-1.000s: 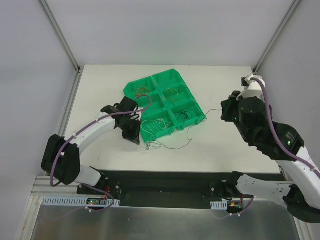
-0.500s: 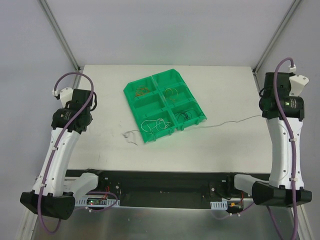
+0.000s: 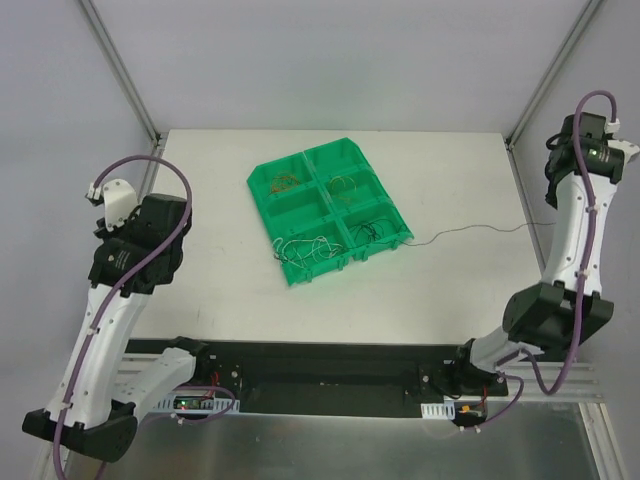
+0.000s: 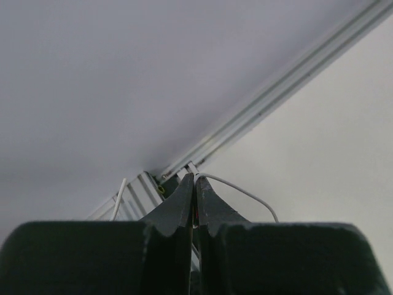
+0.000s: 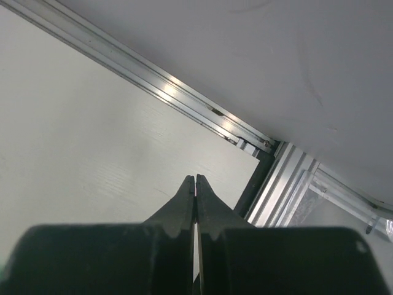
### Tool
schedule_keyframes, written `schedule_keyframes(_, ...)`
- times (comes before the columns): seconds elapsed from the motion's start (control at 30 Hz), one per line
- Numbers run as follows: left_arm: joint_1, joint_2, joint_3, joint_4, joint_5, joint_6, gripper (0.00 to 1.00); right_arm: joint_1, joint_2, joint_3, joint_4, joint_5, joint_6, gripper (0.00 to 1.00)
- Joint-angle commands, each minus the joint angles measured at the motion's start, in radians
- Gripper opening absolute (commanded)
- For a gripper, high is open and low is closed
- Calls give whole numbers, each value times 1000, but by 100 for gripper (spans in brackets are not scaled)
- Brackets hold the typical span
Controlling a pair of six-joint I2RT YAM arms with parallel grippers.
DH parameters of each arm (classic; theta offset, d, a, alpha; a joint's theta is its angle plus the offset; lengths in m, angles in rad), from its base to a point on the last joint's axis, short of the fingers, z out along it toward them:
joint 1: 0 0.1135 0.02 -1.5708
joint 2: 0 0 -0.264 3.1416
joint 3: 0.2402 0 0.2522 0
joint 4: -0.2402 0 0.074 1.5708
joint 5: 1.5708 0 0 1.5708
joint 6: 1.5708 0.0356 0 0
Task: Untangle the cables
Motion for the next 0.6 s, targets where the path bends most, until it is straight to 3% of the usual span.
schedule_keyframes(0.0, -29, -95, 59, -4, -241, 124, 0, -47, 146, 91, -23, -64, 0, 0)
schedule_keyframes(0.1, -29, -182, 104, 126, -217, 269, 0, -46, 252, 130, -13, -63, -27, 0)
schedule_keyframes(0.3, -29, -299, 130, 495, -76, 708, 0, -24, 464, 208, 4, -21, -88, 0)
schedule_keyframes(0.47, -29, -238, 223, 536, -52, 819, 0, -6, 559, 199, 32, -4, -129, 0)
schedule_keyframes(0.57, -29, -199, 213, 541, 30, 790, 0, 26, 567, 177, 43, -18, -136, 0)
